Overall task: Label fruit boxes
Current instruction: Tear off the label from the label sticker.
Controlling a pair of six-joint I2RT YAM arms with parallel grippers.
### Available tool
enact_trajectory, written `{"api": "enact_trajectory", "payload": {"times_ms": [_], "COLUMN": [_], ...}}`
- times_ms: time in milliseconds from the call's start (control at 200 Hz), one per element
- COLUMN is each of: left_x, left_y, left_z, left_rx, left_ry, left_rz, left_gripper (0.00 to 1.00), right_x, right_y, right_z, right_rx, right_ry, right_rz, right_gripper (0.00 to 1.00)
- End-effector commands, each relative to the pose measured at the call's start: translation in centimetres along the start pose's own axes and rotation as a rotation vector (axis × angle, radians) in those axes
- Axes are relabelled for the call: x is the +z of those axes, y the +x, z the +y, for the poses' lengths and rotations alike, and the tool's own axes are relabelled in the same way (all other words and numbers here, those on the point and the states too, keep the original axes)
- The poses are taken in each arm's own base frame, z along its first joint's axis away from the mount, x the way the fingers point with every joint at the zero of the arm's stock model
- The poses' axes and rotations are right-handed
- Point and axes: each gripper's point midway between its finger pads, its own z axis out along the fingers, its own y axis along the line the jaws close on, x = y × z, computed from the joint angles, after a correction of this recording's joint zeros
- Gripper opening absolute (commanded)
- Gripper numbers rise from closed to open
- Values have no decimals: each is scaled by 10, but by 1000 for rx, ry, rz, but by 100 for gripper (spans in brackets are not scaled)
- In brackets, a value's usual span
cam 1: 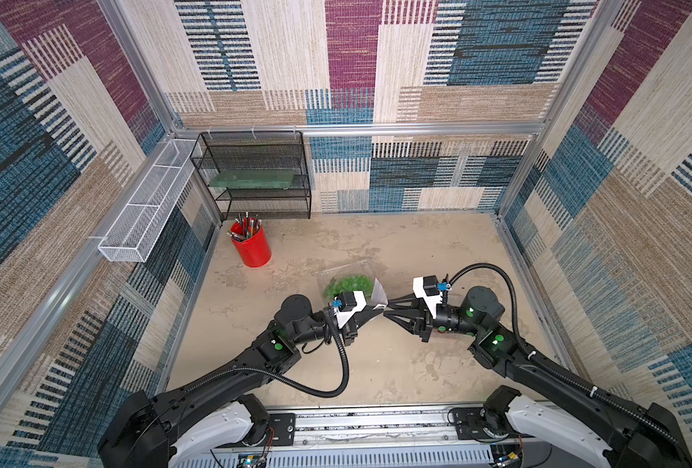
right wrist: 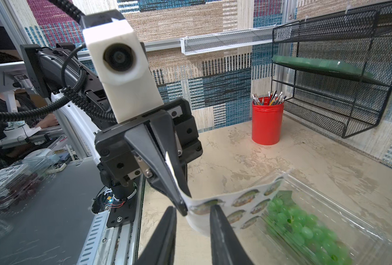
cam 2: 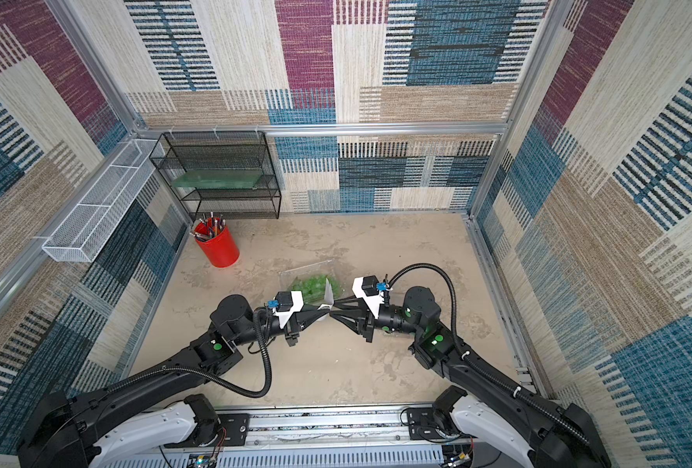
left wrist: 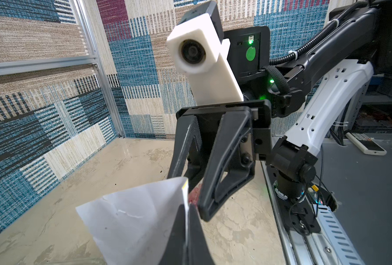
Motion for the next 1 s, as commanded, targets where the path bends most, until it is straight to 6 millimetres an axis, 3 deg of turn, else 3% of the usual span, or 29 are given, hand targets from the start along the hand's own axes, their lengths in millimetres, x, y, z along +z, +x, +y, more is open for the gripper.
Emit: {"api": "enact_trajectory", "payload": {"times_ms": [0, 501, 671, 996], "left_x": [0, 1, 0, 0], "left_y": [1, 3, 1, -1], "left_z": [-2, -5, -5, -4], "left_rx": [24, 34, 41, 45], "left_ry": [8, 22, 15, 11], "left_rz": [4, 17, 14, 8], "left_gripper": [0, 0, 0, 0], "right_x": [1, 0, -2, -4], "right_y": [-10, -9, -5, -3], "right_z": [5, 0, -5, -8], "right_rx": [-25, -25, -12, -9], "right_ry": [-30, -17, 13, 30], "right_rz": [-33, -28, -16, -13], "right_gripper": [29, 11, 17, 19]}}
